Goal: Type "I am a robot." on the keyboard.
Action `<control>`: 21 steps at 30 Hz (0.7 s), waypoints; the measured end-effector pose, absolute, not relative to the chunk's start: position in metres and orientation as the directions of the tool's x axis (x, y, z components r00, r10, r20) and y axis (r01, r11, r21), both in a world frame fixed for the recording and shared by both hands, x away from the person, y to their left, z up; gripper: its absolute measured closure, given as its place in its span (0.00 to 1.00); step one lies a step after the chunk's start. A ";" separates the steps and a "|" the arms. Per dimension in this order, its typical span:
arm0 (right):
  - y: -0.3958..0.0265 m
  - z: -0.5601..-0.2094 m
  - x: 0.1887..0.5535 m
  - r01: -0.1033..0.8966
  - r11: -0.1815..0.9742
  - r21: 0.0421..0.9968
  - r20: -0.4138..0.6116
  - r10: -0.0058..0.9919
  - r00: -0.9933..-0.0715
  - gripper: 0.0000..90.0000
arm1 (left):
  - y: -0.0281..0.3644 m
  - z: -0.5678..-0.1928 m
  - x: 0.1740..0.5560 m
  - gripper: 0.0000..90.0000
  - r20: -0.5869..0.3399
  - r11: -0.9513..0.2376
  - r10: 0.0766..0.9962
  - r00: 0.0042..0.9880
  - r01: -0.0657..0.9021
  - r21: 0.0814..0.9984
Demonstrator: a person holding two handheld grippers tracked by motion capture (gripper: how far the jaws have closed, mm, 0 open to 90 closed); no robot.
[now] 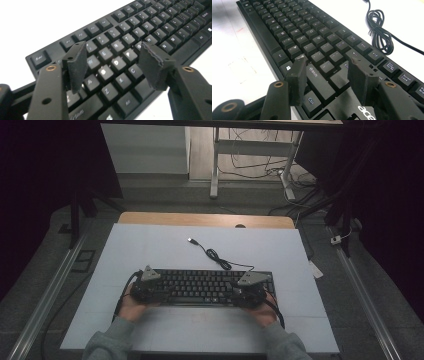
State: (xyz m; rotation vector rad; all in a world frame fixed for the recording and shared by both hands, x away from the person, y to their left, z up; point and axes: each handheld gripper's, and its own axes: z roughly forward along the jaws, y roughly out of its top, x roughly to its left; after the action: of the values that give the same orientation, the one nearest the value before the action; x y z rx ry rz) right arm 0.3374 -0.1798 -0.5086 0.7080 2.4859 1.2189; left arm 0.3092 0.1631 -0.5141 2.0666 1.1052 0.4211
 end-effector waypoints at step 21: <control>-0.178 -0.510 0.337 0.301 0.535 0.789 -0.042 0.536 -0.843 0.54 | 0.137 -0.519 0.332 0.99 -0.062 -0.395 0.769 0.637 0.549 0.737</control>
State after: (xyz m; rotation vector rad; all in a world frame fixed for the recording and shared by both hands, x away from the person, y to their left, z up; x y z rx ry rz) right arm 0.3374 -0.1778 -0.5099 0.6988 2.4966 1.2039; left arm 0.3322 0.1366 -0.5192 2.1024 1.0241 0.3733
